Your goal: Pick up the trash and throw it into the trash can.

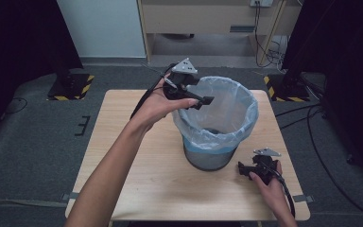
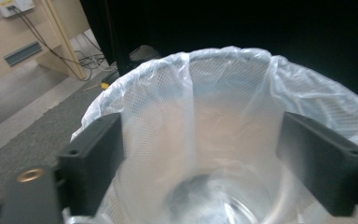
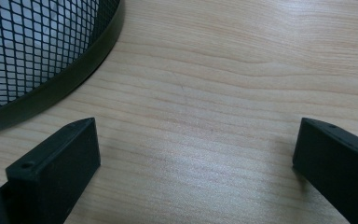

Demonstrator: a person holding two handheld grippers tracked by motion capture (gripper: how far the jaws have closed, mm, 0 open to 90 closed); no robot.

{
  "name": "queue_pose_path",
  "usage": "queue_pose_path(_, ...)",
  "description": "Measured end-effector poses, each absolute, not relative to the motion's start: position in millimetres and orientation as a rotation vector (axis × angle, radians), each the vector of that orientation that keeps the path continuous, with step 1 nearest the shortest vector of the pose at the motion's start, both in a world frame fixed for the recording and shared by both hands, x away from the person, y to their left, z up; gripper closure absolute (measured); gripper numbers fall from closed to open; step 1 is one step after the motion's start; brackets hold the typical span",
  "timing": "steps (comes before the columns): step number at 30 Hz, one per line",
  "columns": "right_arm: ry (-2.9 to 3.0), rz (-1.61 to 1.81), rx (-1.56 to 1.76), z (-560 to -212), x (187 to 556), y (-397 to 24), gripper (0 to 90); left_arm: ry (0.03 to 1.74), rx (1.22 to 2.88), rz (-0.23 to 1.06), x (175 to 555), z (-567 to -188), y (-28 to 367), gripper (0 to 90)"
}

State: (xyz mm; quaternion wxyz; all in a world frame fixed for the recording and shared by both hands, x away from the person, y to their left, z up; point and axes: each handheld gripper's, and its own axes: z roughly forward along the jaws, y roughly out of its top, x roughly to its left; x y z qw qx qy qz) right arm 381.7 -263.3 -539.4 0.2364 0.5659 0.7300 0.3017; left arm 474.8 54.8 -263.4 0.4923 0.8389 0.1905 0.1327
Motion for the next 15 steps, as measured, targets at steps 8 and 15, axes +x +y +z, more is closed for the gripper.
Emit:
queue_pose_path(8,2.003,0.828,1.548,-540,382,-263,0.6,0.468,2.024,0.354,473,-260,60,6.0)
queue_pose_path(15,2.002,0.829,1.55,-539,381,-263,0.6,0.542,1.969,0.382,475,-262,91,5.2)
